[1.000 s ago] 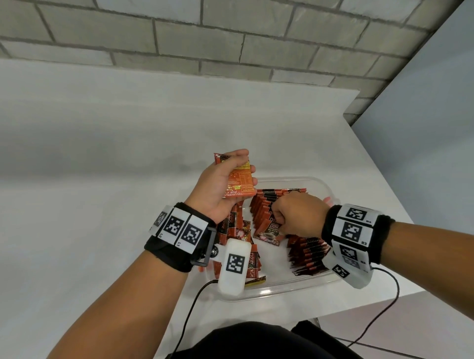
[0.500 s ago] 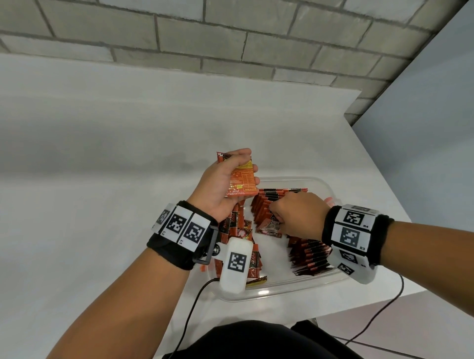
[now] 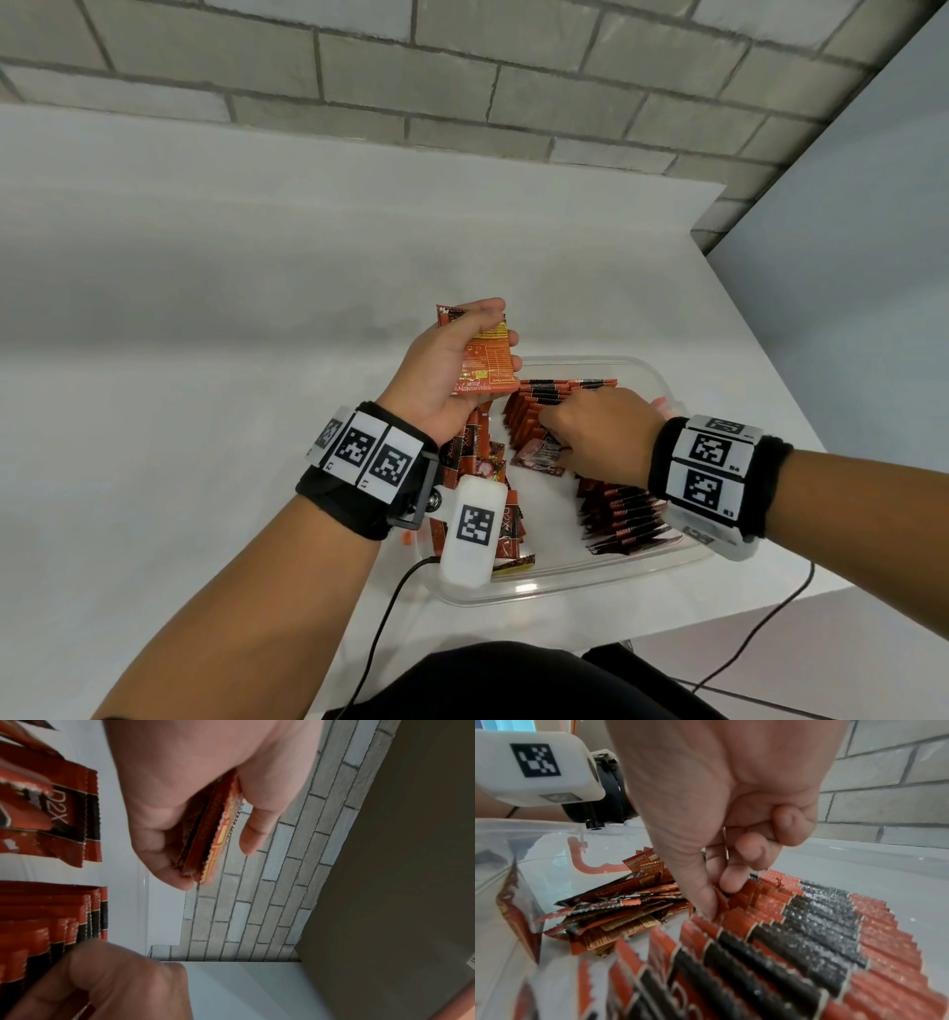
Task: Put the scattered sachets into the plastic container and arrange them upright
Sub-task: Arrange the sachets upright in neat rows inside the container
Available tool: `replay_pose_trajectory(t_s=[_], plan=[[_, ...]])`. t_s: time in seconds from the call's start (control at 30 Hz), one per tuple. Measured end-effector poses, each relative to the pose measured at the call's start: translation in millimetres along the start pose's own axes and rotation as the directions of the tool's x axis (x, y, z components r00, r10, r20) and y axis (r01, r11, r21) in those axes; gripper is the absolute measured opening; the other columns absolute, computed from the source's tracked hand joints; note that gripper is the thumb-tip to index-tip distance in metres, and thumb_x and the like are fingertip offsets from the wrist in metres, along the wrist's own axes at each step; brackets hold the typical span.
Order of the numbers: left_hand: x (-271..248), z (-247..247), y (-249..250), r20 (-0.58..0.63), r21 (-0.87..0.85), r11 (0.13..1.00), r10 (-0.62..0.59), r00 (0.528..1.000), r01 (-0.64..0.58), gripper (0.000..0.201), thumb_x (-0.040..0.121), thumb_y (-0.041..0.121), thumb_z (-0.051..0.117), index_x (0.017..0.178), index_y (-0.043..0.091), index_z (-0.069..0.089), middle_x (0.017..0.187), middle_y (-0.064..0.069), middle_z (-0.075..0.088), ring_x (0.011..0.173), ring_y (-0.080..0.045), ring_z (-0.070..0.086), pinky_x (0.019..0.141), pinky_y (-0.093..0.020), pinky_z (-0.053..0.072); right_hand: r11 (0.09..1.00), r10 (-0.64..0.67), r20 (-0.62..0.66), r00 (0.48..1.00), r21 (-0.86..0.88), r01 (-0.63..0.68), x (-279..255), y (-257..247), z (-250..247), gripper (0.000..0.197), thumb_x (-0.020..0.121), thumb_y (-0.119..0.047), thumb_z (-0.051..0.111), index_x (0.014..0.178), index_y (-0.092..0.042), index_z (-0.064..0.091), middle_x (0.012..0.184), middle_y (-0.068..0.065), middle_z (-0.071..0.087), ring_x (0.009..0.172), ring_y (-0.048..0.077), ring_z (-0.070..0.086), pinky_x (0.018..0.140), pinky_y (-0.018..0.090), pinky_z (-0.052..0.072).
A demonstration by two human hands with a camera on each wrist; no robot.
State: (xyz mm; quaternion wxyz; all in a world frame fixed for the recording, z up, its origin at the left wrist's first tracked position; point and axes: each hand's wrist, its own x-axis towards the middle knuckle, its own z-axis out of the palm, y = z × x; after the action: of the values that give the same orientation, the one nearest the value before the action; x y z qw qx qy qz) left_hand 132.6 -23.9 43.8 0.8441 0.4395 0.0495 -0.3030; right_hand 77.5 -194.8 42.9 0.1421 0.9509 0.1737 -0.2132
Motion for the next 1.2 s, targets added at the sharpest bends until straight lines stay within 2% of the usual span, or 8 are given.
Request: replay_pose_trajectory(t_s=[0.43,0.6,0.7,0.83,0.9,1.0,1.13,1.2], plan=[[2.5,0.1,-1.8,0.004,-0.023,1.000,-0.005,1.000,0.005,0.019,0.092,0.017,0.056,0.110,0.015,0.062,0.079,-0.006,0.065,0.065,-0.020,0.063,0.060,-0.031,0.052,0.998,0.014,-0.038,0.999,0.062,-0.011,-5.1,3.8,-1.4,0.017,0.086,-0.021,0.058,0.080,-0.016,0.043,0.074,-0.001,0.051,0.066,0.022,0.052,0.046,0.025,0.029],[4.1,-0.9,-4.0,0.030,-0.098,0.994,-0.041,0.999,0.043,0.026,0.094,0.008,0.043,0.113,0.007,0.061,0.089,-0.017,0.063,0.069,-0.028,0.066,0.067,-0.039,0.058,0.967,0.098,-0.130,0.987,0.247,-0.064,-11.6,10.0,-8.4,0.016,0.088,-0.033,0.057,0.083,-0.020,0.049,0.071,-0.005,0.054,0.067,0.020,0.056,0.055,0.029,0.044],[4.3,2.2,-5.2,0.064,-0.020,0.998,-0.060,0.996,0.061,0.026,0.095,0.004,0.046,0.116,0.007,0.061,0.100,-0.018,0.066,0.082,-0.031,0.069,0.075,-0.043,0.058,0.859,0.207,-0.245,0.947,0.508,-0.056,-16.4,15.7,-18.8,0.012,0.090,-0.033,0.058,0.087,-0.022,0.055,0.070,-0.007,0.059,0.061,0.013,0.057,0.059,0.028,0.047],[3.9,7.4,-5.5,0.117,0.125,0.991,-0.058,0.991,0.043,0.026,0.092,0.004,0.055,0.115,0.013,0.063,0.105,-0.012,0.071,0.092,-0.028,0.069,0.079,-0.043,0.056,0.576,0.397,-0.326,0.858,0.816,0.044,-19.0,17.8,-30.5,0.011,0.095,-0.032,0.052,0.103,-0.026,0.058,0.084,-0.010,0.063,0.065,0.007,0.057,0.060,0.015,0.042],[3.4,8.7,-4.9,0.128,0.162,0.986,-0.052,0.990,0.031,0.027,0.090,0.003,0.058,0.113,0.015,0.064,0.105,-0.011,0.071,0.092,-0.027,0.069,0.076,-0.041,0.057,0.456,0.414,-0.299,0.860,0.886,0.089,-19.1,14.3,-32.2,0.018,0.096,-0.032,0.052,0.113,-0.029,0.055,0.088,-0.012,0.062,0.069,0.006,0.059,0.068,0.020,0.048],[2.6,11.0,-6.3,0.130,0.206,0.978,-0.042,0.991,0.014,0.029,0.088,0.004,0.060,0.114,0.015,0.063,0.105,-0.010,0.071,0.091,-0.025,0.069,0.076,-0.040,0.057,0.410,0.387,-0.283,0.877,0.905,0.111,-18.8,12.7,-30.0,0.038,0.091,-0.027,0.062,0.127,-0.029,0.050,0.094,-0.012,0.062,0.071,0.005,0.063,0.071,0.021,0.051],[-2.1,15.0,-7.7,0.123,0.207,0.978,-0.053,0.991,0.027,0.037,0.078,0.033,0.064,0.111,0.016,0.063,0.103,-0.010,0.071,0.097,-0.027,0.068,0.088,-0.045,0.053,0.289,0.438,-0.286,0.852,0.943,0.168,-21.4,16.1,-32.5,0.021,0.085,-0.014,0.068,0.100,-0.027,0.059,0.083,-0.004,0.065,0.075,0.028,0.065,0.074,0.039,0.054],[-2.9,14.8,-6.9,0.084,0.176,0.984,-0.053,0.995,0.037,0.044,0.077,0.046,0.060,0.109,0.016,0.062,0.102,-0.011,0.072,0.098,-0.026,0.068,0.089,-0.043,0.054,0.296,0.499,-0.342,0.796,0.931,0.214,-23.1,18.6,-31.8,0.017,0.086,-0.012,0.067,0.087,-0.025,0.056,0.082,-0.003,0.063,0.071,0.025,0.062,0.070,0.038,0.051]])
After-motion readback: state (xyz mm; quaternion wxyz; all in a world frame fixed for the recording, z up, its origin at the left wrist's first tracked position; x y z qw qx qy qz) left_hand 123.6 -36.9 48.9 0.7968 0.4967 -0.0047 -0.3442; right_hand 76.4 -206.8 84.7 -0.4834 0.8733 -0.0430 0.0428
